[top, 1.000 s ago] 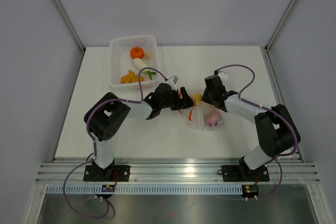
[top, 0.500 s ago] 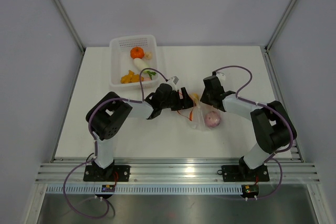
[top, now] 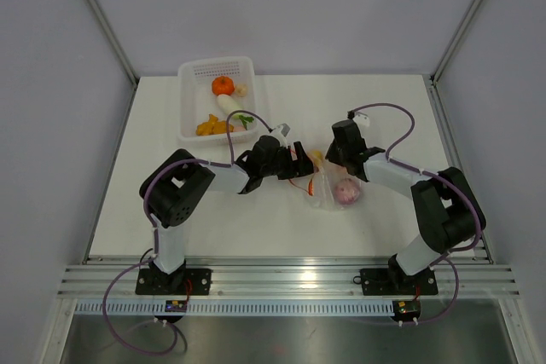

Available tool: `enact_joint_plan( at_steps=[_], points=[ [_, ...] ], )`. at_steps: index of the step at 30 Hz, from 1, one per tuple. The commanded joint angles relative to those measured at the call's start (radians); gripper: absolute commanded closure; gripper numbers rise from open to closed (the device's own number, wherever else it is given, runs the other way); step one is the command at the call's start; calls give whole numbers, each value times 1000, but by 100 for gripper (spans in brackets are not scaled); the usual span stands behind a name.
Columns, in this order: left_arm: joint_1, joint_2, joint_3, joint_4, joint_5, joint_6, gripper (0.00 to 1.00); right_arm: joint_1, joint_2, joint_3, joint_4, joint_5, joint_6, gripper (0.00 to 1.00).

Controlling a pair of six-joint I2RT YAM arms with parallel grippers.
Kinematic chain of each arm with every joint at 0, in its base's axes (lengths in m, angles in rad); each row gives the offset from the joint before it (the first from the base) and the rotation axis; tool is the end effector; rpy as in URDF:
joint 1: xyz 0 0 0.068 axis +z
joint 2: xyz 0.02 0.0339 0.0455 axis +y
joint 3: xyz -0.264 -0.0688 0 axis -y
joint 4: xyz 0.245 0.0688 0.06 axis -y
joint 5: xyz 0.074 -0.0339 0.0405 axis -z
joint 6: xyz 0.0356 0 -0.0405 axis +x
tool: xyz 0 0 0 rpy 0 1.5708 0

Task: Open the zip-top bag and remove the fake food
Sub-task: Pick up the fake fruit from the zipper food storage bag.

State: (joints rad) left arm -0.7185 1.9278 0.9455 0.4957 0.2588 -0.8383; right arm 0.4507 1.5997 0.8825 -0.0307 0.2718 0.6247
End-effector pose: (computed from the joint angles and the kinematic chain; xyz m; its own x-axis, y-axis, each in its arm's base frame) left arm 0.2906 -0.2662 0.1397 -0.8351 -0.2245 -0.5021 0.2777 0.6159 -0.7372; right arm 0.3022 0.1356 0.1879 -0.6384 0.3170 -0.7014 0.1614 0.9461 0.2807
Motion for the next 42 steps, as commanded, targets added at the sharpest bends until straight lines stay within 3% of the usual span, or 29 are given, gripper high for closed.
enact_joint_plan(
  at_steps=[1,12,13,15,16,20,25,35,39,42],
  points=[
    [2,-29,-8,67,-32,13,20,5,-6,46,54,32,-2,100],
    [2,-32,-20,81,-44,13,19,5,-35,39,114,47,1,97],
    [2,-30,-22,83,-44,10,19,6,-32,38,118,43,-5,79],
    [2,-29,-21,87,-41,10,19,5,-21,36,143,27,-11,67],
    [2,-29,-22,89,-39,10,19,6,-2,39,149,17,-22,66],
    [2,-36,-25,89,-41,13,19,5,77,96,140,-48,-33,70],
    [2,-39,-33,95,-53,24,17,3,183,170,107,-164,-46,67],
    [2,-33,-13,50,-75,38,15,5,221,165,97,-357,-16,73],
    [4,-41,-14,24,-113,41,12,5,249,171,94,-398,-17,75],
    [4,-52,-17,7,-139,44,1,5,261,185,71,-414,-19,76]
  ],
)
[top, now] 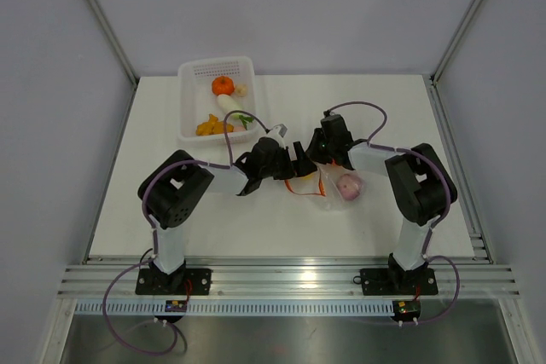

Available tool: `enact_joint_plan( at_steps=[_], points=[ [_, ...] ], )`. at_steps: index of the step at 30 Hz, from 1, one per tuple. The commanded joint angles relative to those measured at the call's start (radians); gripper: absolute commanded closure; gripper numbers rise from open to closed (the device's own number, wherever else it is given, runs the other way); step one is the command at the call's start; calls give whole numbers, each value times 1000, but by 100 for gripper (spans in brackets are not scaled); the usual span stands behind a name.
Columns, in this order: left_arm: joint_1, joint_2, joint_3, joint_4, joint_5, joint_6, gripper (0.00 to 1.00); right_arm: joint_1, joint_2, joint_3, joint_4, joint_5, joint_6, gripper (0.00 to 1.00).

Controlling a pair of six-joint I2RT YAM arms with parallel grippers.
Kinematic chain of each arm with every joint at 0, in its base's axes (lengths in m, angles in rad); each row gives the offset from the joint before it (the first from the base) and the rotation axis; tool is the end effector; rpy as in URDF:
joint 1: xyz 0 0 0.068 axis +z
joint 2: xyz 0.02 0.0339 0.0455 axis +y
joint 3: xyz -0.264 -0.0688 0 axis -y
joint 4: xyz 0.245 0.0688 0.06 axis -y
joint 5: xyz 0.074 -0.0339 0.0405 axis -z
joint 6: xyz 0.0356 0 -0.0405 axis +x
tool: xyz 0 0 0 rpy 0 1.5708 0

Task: Open the zip-top bag and remove the fake food
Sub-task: Pick up the fake fruit from the zipper food storage bag.

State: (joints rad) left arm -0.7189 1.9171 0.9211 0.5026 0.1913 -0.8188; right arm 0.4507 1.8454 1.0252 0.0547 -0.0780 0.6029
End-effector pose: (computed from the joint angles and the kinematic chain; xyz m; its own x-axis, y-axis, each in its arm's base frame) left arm 0.2884 -0.2614 0.1372 -0.8077 -0.2460 -0.5359 0.2674 0.6571 -0.7047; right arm 0.3422 0.1687 0.1535 -0.7887 0.2464 -0.5633 -0.0457 0.8902 0.4533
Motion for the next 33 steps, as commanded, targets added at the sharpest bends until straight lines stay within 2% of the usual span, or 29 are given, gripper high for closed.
enact_joint_plan(
  at_steps=[1,8,14,21,23,27,31,33],
  points=[
    [6,-41,12,-4,-75,26,1,5,15,38,-18,-68,5,76],
    [6,-15,44,-44,-76,55,1,5,-6,7,-1,-82,35,77],
    [-23,13,81,-123,-131,98,2,3,6,21,-4,-124,58,80],
    [-39,88,171,-245,-164,132,9,-4,5,16,4,-150,75,82],
    [-45,94,197,-295,-187,147,11,-10,2,13,8,-154,78,83],
    [-71,103,251,-393,-318,188,11,-10,-5,0,22,-169,87,85],
    [-89,125,306,-461,-358,211,18,-10,3,-5,28,-195,97,89],
    [-96,135,324,-489,-380,218,26,-10,-5,-8,27,-186,95,89]
  ],
)
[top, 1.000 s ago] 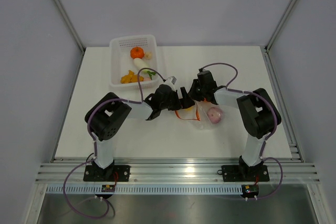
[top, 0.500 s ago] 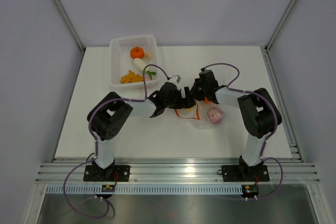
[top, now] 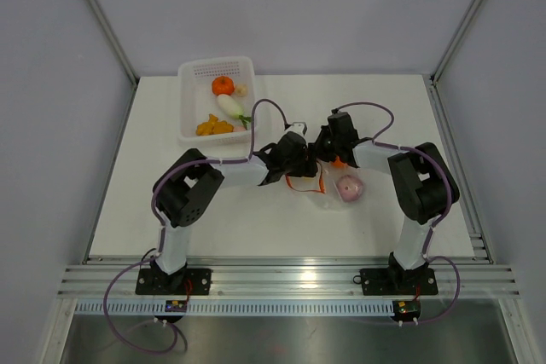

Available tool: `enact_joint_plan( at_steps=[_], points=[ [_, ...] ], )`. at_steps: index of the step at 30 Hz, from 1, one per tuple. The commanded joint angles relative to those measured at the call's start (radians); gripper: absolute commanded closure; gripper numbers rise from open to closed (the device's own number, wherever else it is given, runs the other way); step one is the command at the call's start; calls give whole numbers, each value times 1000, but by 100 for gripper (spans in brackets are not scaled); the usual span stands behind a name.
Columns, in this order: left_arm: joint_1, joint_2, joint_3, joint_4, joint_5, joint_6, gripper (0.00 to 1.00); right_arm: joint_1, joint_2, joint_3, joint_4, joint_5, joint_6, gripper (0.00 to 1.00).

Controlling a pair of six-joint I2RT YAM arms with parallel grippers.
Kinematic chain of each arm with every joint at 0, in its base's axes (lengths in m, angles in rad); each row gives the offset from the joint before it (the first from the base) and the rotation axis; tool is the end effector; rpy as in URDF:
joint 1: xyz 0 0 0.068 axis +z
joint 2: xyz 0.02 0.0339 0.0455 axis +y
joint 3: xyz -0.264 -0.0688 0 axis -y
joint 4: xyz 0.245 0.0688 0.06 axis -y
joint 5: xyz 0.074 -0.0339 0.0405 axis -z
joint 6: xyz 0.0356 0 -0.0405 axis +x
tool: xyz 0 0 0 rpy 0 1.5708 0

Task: Open the zip-top bag and remove the fake food
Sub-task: Pick up the fake fruit from the zipper food storage bag.

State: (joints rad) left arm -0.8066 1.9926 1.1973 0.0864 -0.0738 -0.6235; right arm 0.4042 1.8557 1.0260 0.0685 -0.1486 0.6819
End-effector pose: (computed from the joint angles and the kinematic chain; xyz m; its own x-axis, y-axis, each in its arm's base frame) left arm 0.2964 -0.3054 0.1501 -0.7635 -0.0450 -0.6443 0.2900 0.8674 -0.4042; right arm 0.3500 0.1554 0.1513 -0.7996 0.3359 -0.4977 0.0212 0.8442 0.5356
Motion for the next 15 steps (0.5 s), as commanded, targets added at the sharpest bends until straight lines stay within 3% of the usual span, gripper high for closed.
enact_joint_plan(
  at_steps=[1,6,12,15],
  points=[
    [-14,63,56,-82,-124,24,29,36,-16,-9,8,-112,15,89],
    [-25,58,70,-117,-152,31,50,36,-19,-4,-1,-97,5,89],
    [-29,25,62,-103,-84,28,55,12,-18,2,-33,-45,-5,100],
    [-29,12,68,-109,-51,33,56,-39,-23,-20,-21,-49,14,100]
  ],
)
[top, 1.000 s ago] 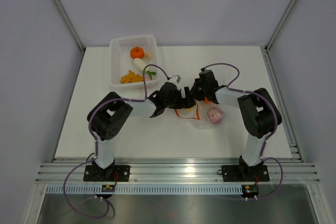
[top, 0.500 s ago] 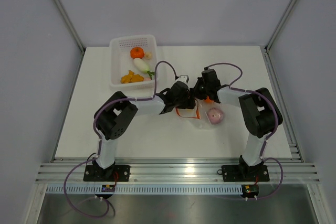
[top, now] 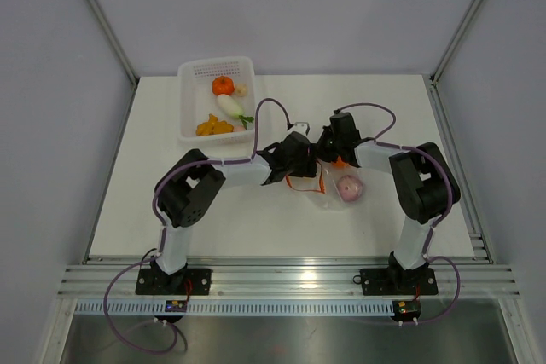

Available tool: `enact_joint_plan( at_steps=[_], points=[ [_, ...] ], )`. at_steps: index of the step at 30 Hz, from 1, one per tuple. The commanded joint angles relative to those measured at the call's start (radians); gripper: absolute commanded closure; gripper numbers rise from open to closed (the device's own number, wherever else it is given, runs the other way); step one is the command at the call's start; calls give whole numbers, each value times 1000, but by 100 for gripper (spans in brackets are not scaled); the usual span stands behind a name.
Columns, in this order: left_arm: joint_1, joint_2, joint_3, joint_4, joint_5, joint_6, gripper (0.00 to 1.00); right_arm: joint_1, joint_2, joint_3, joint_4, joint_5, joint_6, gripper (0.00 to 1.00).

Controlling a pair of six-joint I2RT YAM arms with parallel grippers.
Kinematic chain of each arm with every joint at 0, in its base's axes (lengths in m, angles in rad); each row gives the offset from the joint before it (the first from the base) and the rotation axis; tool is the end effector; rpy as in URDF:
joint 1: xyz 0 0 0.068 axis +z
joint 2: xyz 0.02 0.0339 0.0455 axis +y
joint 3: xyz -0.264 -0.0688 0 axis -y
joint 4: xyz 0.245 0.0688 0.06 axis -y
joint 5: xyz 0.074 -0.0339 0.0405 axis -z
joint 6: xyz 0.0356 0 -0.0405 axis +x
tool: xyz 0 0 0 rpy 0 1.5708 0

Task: Open the zip-top bag and remove the fake food
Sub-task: Pick up the fake fruit from the zipper food storage bag.

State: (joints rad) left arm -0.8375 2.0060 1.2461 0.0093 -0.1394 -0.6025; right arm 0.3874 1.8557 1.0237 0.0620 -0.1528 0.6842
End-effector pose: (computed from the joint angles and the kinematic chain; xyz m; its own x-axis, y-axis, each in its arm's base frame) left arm 0.2916 -0.3163 0.1531 -0.7546 -0.0009 -0.6562 0.2915 0.8955 -0.3363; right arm 0.3516 0.1493 0.1501 -0.7994 0.3485 -0.4894 0.0396 0.8434 0.5359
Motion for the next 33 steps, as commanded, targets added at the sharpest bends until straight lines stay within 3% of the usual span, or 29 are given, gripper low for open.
enact_joint_plan(
  at_steps=[1,9,14,24,33],
  points=[
    [2,-4,35,-55,15,15,56,-51,-27,-25,-1,-44,15,100],
    [6,-56,67,-123,104,35,57,-85,-104,-70,-10,68,12,100],
    [14,-61,142,-248,165,40,57,-87,-130,-83,-7,105,12,100],
    [46,-130,197,-471,119,124,57,-87,-109,-62,-40,116,-3,100],
    [162,-315,44,-358,237,84,56,-88,-125,-71,-42,139,-5,100]
  ],
)
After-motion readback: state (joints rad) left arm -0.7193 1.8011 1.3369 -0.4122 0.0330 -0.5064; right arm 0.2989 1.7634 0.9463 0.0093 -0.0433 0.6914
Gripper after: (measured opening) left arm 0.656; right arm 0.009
